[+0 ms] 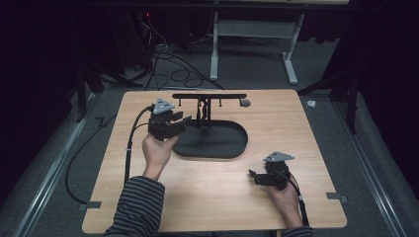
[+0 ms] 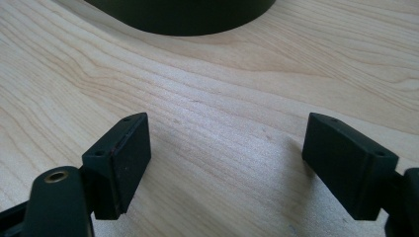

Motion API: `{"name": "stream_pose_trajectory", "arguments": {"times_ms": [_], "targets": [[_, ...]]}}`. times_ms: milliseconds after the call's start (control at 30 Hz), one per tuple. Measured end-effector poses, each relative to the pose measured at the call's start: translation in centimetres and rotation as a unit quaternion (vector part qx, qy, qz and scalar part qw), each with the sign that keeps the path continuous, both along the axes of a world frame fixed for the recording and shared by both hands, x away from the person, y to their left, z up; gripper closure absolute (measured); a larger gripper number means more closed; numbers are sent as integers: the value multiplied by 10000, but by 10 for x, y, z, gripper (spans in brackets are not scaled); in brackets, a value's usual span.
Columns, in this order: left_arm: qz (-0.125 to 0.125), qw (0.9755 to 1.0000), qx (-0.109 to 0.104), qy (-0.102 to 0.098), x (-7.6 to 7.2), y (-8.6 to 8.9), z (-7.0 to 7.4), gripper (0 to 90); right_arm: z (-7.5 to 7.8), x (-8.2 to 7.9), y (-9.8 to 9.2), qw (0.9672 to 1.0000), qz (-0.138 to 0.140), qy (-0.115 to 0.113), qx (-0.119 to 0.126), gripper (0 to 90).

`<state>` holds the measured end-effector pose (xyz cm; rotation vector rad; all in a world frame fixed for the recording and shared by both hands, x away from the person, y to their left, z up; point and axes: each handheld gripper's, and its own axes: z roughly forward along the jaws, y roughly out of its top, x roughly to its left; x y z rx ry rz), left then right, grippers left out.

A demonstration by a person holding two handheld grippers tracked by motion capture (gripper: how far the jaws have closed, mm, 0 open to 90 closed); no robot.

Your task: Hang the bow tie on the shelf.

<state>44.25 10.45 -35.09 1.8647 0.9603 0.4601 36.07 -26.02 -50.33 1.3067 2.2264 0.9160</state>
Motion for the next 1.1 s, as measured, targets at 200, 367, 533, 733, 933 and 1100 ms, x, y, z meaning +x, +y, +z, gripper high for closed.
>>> {"name": "stream_pose_trajectory", "arguments": {"times_ms": [200,367,533,733,933,1100], "targets": [[-23,9999,-99,61,-4,4,-1,588,0,0,0,10000,0,0,0,201],[-63,9999,-110,70,-12,7,-2,582,0,0,0,10000,1,-1,-2,201],[-59,9999,-129,89,-16,9,-3,577,0,0,0,10000,2,1,-2,201],[-79,9998,-147,85,-22,10,-5,568,0,0,0,10000,2,1,-3,201],[-72,9997,-186,104,-28,12,-10,562,0,0,0,10000,2,-1,-3,201],[-68,9998,-172,103,-36,13,-15,556,0,0,0,10000,-1,1,-3,200]]}}
